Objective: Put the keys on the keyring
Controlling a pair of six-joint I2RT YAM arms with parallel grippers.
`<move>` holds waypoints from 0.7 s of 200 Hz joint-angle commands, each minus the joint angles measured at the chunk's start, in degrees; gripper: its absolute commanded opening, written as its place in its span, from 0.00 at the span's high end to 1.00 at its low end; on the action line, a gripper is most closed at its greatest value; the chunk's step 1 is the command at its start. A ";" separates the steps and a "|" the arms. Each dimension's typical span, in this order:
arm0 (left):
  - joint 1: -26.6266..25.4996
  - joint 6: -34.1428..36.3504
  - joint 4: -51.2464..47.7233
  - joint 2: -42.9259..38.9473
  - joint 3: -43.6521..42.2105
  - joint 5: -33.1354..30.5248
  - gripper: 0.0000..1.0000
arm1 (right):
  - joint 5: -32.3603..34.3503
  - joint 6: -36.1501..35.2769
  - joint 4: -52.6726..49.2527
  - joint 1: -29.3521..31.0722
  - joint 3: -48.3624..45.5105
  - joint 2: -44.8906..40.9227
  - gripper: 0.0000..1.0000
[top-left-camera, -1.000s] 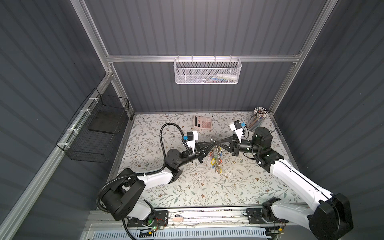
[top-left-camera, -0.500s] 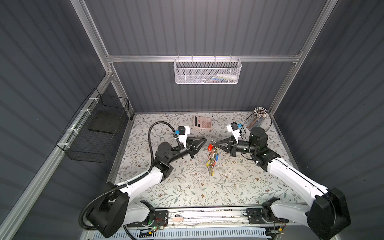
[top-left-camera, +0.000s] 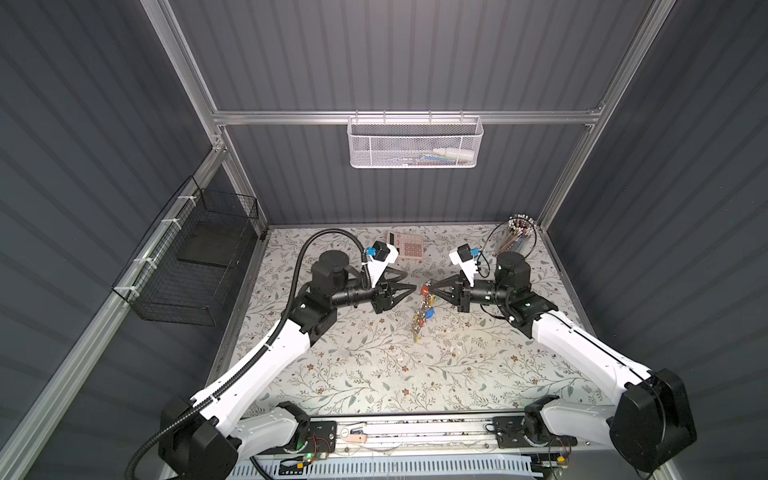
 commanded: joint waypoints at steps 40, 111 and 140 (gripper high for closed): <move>-0.13 20.06 -33.95 12.81 18.66 4.22 0.51 | -5.06 -1.53 3.45 -0.02 2.18 0.90 1.00; -0.98 26.23 -43.98 21.72 30.32 4.86 0.63 | -5.90 -0.13 6.09 -0.02 0.99 0.94 1.00; -2.00 26.47 -44.05 22.77 31.32 5.89 0.65 | -6.26 0.07 6.40 -0.01 1.08 1.39 1.00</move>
